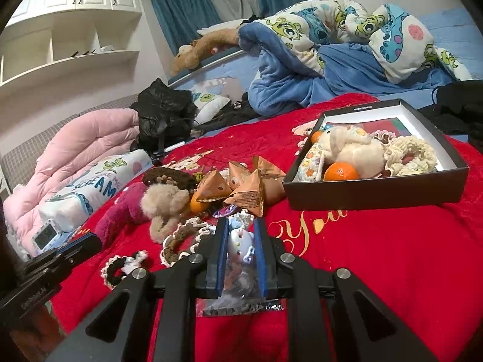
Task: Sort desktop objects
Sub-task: 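Grasp the black-and-white lace scrunchie with the left tool while the right tool grasps the white figurine keychain, then lift the black lace scrunchie and white keychain and carry both toward the black box, then lower the black lace scrunchie and the white keychain into the black box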
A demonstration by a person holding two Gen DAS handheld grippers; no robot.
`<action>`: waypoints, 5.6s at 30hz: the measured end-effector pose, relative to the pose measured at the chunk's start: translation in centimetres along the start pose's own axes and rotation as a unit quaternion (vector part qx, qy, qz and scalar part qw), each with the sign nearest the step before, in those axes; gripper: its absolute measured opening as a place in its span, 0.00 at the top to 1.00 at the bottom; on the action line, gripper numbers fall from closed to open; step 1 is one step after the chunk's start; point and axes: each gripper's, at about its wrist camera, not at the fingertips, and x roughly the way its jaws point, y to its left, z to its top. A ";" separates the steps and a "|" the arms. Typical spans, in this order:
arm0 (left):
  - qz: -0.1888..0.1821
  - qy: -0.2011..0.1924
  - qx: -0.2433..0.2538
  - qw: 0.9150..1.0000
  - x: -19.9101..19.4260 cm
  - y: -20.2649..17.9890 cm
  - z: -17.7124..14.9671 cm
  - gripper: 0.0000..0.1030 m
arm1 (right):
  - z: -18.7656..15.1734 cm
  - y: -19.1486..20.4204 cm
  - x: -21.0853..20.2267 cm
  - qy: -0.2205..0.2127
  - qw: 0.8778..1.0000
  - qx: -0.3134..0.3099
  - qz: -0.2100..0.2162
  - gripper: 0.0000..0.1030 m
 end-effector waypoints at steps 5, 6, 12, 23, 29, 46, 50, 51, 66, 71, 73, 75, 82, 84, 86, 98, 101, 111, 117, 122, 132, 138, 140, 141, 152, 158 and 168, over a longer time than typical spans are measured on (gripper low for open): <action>-0.010 -0.001 0.000 1.000 -0.5 -0.4 0.4 0.92 | -0.2 0.1 -0.8 0.000 1.000 0.000 -0.001 0.84; -0.010 -0.002 0.001 1.000 -0.6 -0.5 0.5 0.92 | -0.2 0.0 -1.0 0.000 1.000 0.000 -0.001 0.84; -0.007 -0.002 0.005 1.000 -1.3 -0.4 0.7 0.92 | -0.3 -0.1 -1.8 0.001 1.000 -0.002 -0.004 0.84; 0.013 0.059 -0.029 0.998 0.7 2.3 -2.3 0.92 | -0.7 0.3 -2.1 0.009 1.000 -0.004 0.003 0.84; 0.010 0.090 -0.057 0.994 2.4 3.5 -3.1 0.91 | -0.7 1.8 -1.6 0.012 1.000 -0.020 0.015 0.84; 0.046 0.060 -0.033 0.997 2.4 3.1 -4.5 0.63 | -1.4 1.8 0.2 0.029 0.999 -0.014 0.037 0.84; 0.044 0.054 -0.051 0.996 2.2 4.3 -3.9 0.45 | -1.4 2.2 0.4 0.033 0.999 -0.022 0.035 0.84; 0.057 0.057 -0.051 0.995 2.4 4.5 -4.0 0.45 | -1.4 2.3 0.4 0.034 0.999 -0.025 0.034 0.84; 0.064 0.093 -0.065 0.992 5.5 5.8 -5.1 0.87 | -1.9 2.8 0.5 0.038 0.998 -0.035 0.026 0.84; 0.054 0.086 -0.068 0.993 4.9 6.0 -5.2 0.89 | -1.9 2.6 0.3 0.033 0.999 -0.033 0.022 0.84; 0.056 0.079 -0.066 0.993 4.5 5.9 -5.2 0.89 | -1.9 2.6 0.2 0.031 0.999 -0.031 0.021 0.84; 0.057 0.076 -0.063 0.993 4.1 5.7 -5.2 0.89 | -1.8 2.5 0.1 0.029 0.999 -0.029 0.022 0.84; 0.046 0.073 -0.066 0.994 2.7 4.9 -4.6 0.89 | -1.4 2.9 -0.1 0.036 0.999 -0.033 0.024 0.84; 0.043 0.067 -0.056 0.995 2.2 3.9 -4.1 0.89 | -1.2 3.2 -0.3 0.034 0.998 -0.039 0.023 0.84; 0.035 0.062 -0.051 0.996 1.7 3.2 -3.6 0.90 | -0.9 3.4 -0.6 0.031 0.998 -0.038 0.026 0.84; 0.000 0.044 -0.033 0.998 -0.5 -0.9 -0.9 0.90 | 0.6 3.5 -3.1 0.014 0.999 -0.031 0.024 0.84; -0.012 0.045 -0.030 0.998 -0.6 -2.2 -0.5 0.89 | 0.8 3.1 -3.7 0.009 0.999 -0.028 0.017 0.84; -0.053 0.048 -0.004 0.997 -0.4 -7.4 0.7 0.89 | 1.9 0.5 -7.0 -0.007 1.000 -0.022 -0.015 0.84; -0.076 0.035 0.005 0.997 -0.3 -9.7 3.3 0.89 | 2.8 -1.9 -9.2 -0.021 0.999 -0.012 -0.038 0.84; -0.086 0.030 0.026 0.995 0.4 -11.8 4.8 0.89 | 3.4 -3.3 -10.2 -0.027 0.998 -0.011 -0.050 0.84; -0.090 0.039 0.044 0.994 4.1 -13.7 6.9 0.89 | 4.4 -6.1 -9.7 -0.031 0.998 0.004 -0.061 0.84; -0.091 0.046 0.040 0.994 7.2 -13.7 8.3 0.89 | 5.9 -8.1 -8.4 -0.032 0.997 0.012 -0.066 0.84; -0.092 0.046 0.043 0.994 8.6 -13.8 8.9 0.89 | 6.5 -8.7 -7.9 -0.034 0.997 0.013 -0.068 0.84; -0.092 0.047 0.045 0.994 9.2 -13.8 9.1 0.89 | 6.9 -9.2 -7.5 -0.035 0.997 0.013 -0.069 0.84; -0.094 0.030 0.048 0.994 17.6 -14.9 11.6 0.89 | 11.0 -14.5 -2.2 -0.050 0.995 0.016 -0.080 0.84; -0.064 0.032 0.070 0.995 20.4 -15.9 10.1 0.89 | 10.9 -16.1 -0.1 -0.048 0.996 0.012 -0.079 0.84; -0.066 0.057 0.058 0.994 22.5 -15.2 7.5 0.89 | 8.7 -17.1 -0.2 -0.042 0.996 0.040 -0.066 0.84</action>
